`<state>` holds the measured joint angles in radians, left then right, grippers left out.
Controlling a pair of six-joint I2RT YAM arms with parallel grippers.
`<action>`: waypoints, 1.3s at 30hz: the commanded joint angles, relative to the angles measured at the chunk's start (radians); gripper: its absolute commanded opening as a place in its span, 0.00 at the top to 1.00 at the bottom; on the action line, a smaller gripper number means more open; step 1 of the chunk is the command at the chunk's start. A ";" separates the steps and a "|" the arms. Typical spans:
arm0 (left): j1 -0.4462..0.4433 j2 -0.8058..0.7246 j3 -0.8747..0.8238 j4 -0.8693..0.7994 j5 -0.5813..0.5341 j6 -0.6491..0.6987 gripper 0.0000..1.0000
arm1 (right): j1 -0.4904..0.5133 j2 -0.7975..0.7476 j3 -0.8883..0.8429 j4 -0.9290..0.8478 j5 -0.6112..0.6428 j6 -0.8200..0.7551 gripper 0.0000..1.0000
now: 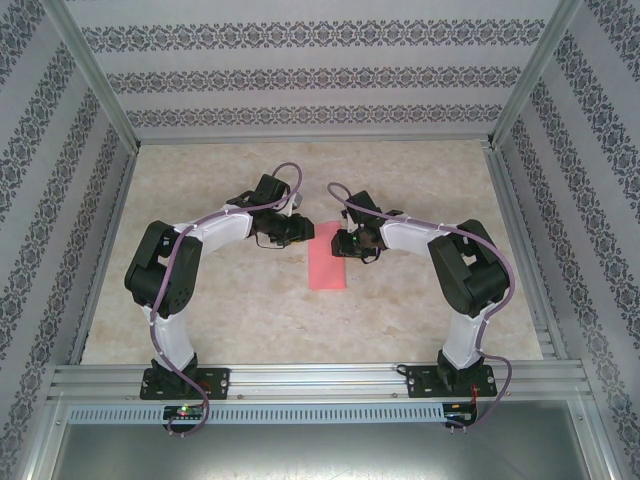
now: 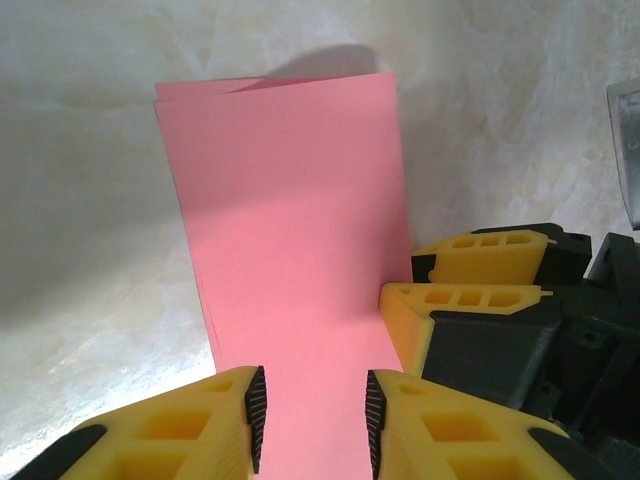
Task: Fold a paper plane with a square sheet of paper (pick it up from the middle)
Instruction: Hold the square sheet of paper at the center of the table.
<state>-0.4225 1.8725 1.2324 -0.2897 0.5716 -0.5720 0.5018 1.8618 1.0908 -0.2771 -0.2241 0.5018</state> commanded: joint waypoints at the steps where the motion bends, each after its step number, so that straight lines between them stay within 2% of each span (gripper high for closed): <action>1: 0.011 -0.036 -0.016 -0.021 0.005 0.017 0.65 | -0.001 0.009 -0.021 0.026 0.020 0.039 0.64; 39: 0.005 -0.006 -0.033 0.042 0.042 -0.032 0.65 | 0.035 0.041 0.014 -0.016 0.064 0.032 0.63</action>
<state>-0.4225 1.8725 1.2064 -0.2771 0.5983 -0.5873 0.5266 1.8648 1.0977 -0.2817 -0.1787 0.5430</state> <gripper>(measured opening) 0.353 0.370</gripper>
